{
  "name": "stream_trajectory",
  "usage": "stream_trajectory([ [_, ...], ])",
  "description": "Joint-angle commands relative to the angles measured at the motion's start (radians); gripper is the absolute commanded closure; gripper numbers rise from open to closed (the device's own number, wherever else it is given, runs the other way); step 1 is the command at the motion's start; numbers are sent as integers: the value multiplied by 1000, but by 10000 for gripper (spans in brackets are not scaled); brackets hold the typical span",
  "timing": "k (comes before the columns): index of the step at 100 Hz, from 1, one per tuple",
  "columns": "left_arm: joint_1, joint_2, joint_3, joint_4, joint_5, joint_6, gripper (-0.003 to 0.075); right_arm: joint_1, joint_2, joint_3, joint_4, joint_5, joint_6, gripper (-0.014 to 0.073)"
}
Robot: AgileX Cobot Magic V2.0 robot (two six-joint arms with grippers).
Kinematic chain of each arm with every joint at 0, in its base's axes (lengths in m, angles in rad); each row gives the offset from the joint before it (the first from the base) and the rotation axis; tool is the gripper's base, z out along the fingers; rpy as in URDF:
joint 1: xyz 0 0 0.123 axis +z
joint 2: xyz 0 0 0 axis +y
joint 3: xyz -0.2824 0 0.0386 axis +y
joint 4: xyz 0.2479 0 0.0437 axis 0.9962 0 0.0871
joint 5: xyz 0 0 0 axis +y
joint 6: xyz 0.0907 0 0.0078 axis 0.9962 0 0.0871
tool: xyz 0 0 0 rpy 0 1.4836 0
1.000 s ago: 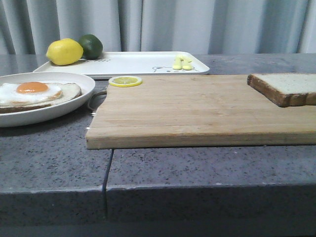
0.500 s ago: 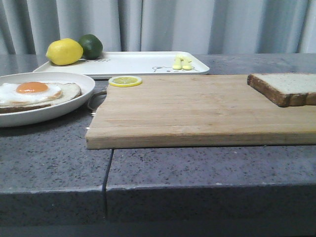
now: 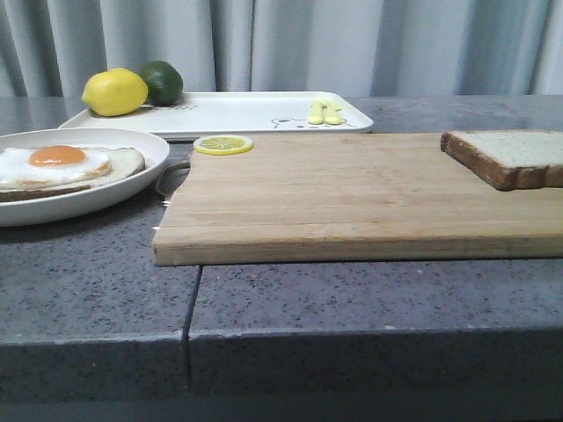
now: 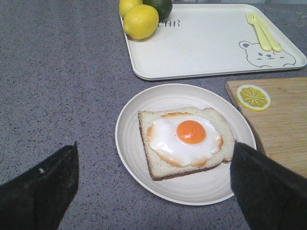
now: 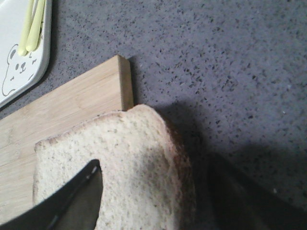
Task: Place bread and move sandwich to tray
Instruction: 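Grasp the bread slice with the right gripper and lift it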
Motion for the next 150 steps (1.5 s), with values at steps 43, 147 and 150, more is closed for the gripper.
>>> stream_trajectory([
  [43,1,8,-34,-15,-66,-10,123,-5,57,-27,86,88,-40,113],
  [147,1,8,-34,-15,-66,-10,123,-5,76,-27,86,94,-41,632],
  [150,1,8,-34,-15,-66,-10,123,-5,76,-27,86,96,-41,662],
])
